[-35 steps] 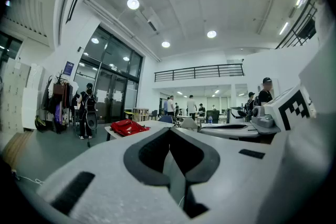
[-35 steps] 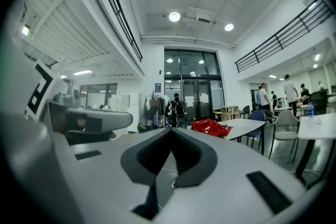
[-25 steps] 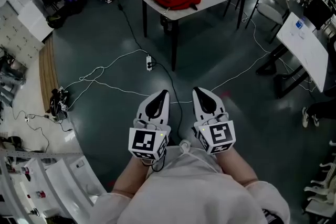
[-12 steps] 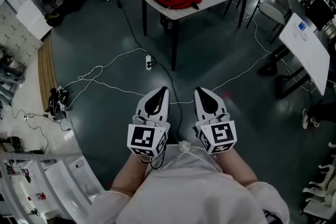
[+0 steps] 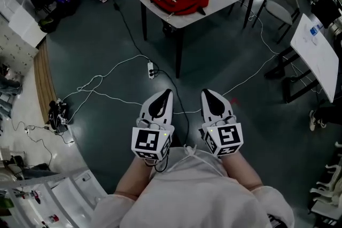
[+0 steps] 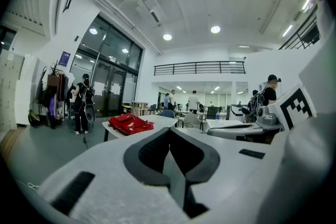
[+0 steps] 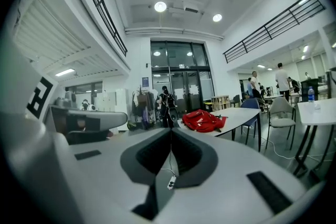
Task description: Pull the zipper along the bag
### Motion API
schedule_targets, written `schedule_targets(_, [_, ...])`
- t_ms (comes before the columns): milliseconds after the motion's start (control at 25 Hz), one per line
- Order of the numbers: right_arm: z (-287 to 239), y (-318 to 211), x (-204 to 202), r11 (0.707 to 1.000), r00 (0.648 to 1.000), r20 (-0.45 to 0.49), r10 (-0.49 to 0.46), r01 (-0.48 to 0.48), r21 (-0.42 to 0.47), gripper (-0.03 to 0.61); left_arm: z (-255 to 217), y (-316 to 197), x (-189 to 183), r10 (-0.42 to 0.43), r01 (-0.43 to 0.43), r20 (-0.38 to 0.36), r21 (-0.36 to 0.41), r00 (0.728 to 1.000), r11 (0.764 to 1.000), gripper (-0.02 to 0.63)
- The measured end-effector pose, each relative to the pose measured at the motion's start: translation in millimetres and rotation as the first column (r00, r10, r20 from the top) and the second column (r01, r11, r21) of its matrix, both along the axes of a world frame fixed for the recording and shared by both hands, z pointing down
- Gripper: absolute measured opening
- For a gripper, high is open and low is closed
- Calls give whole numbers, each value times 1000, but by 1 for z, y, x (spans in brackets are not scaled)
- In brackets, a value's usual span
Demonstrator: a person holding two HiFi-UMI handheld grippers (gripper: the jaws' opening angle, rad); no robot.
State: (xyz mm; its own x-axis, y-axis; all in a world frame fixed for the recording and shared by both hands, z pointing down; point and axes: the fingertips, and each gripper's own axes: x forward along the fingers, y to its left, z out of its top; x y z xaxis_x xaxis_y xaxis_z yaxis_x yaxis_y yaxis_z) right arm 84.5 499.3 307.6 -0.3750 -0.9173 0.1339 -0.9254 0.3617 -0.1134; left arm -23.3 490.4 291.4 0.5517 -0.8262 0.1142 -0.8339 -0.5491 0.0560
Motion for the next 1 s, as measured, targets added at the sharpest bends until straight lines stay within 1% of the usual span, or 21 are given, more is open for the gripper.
schedule_targets(160, [7, -59, -14, 999, 1000, -12, 20, -20, -32, 26, 4, -64, -14, 26, -27, -31, -28, 999, 999, 20])
schedule_targets(400, [7, -151, -36, 996, 997, -37, 71, -73, -54, 26, 4, -165, -41, 65, -69, -72, -53, 995, 996, 20])
schedule_targets(640, [-4, -240, -72, 995, 994, -72, 84, -88, -52, 26, -5, -257, -74, 110, -113, -79, -43, 991, 993, 20])
schedule_targets(720, [-3, -268, -84, 994, 993, -82, 85, -90, -55, 26, -5, -283, -84, 128, -132, -79, -43, 989, 990, 20])
schedule_targets(840, [-1, -307, -95, 989, 990, -77, 117, -123, -81, 26, 0, -313, -98, 153, -158, -86, -63, 985, 985, 20])
schedule_targets(1000, [3, -341, -109, 984, 990, -77, 122, -131, -119, 26, 14, -345, -118, 137, -149, -109, -114, 985, 982, 20])
